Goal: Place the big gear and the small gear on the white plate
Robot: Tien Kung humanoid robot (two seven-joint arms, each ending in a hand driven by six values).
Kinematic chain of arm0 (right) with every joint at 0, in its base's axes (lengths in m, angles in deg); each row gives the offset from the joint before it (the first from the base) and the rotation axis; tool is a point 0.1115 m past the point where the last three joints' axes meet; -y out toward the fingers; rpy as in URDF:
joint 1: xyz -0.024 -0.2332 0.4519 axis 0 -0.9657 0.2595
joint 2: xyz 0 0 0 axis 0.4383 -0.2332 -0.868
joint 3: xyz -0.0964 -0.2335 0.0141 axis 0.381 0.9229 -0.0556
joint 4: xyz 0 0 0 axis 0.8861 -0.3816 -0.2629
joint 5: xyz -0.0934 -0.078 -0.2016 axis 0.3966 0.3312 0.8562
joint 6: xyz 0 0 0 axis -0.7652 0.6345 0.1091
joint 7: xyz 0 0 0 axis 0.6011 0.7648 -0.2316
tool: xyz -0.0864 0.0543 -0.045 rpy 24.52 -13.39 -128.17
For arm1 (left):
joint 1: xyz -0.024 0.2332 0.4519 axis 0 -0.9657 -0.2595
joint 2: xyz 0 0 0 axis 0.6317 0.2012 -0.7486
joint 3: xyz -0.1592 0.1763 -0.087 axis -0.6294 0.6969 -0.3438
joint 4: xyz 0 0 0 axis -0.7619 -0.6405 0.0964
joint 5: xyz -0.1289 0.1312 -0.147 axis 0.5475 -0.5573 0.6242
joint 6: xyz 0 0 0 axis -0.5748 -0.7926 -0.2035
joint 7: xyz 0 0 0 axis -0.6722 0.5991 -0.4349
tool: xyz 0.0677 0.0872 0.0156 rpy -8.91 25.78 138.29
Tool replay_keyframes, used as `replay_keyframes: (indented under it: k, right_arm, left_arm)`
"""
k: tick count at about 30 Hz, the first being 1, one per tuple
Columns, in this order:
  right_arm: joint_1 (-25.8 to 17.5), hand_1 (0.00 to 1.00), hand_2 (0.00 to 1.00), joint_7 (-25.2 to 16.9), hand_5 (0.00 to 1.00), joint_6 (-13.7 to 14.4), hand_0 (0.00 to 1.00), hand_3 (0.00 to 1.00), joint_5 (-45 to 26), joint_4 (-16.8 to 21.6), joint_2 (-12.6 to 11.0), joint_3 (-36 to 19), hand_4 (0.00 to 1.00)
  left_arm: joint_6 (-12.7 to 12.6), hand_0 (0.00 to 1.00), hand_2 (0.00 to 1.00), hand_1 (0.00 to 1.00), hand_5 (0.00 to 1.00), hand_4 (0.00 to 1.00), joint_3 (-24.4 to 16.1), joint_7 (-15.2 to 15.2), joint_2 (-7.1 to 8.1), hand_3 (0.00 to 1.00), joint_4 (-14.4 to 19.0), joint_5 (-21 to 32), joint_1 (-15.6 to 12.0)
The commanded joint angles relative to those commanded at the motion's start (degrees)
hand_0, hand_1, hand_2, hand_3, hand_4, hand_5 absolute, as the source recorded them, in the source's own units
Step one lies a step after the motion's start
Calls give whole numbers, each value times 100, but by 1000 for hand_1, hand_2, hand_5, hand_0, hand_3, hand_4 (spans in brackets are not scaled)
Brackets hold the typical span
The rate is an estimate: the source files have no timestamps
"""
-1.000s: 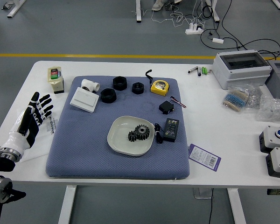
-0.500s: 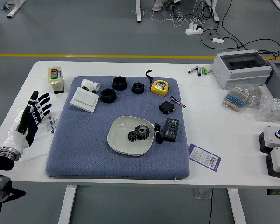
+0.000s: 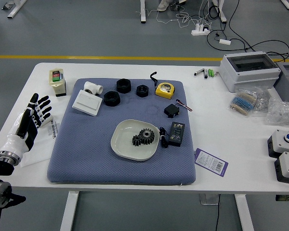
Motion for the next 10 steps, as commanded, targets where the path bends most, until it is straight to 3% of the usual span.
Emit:
replay_keyframes:
  k: [10]
  right_arm:
    - [8,626,724,-6,704,0,604,539,8,1,-2,-20,722]
  left_arm:
    - [-40,941,973,942,998,956,20,-119,-1,897,-24,268,13]
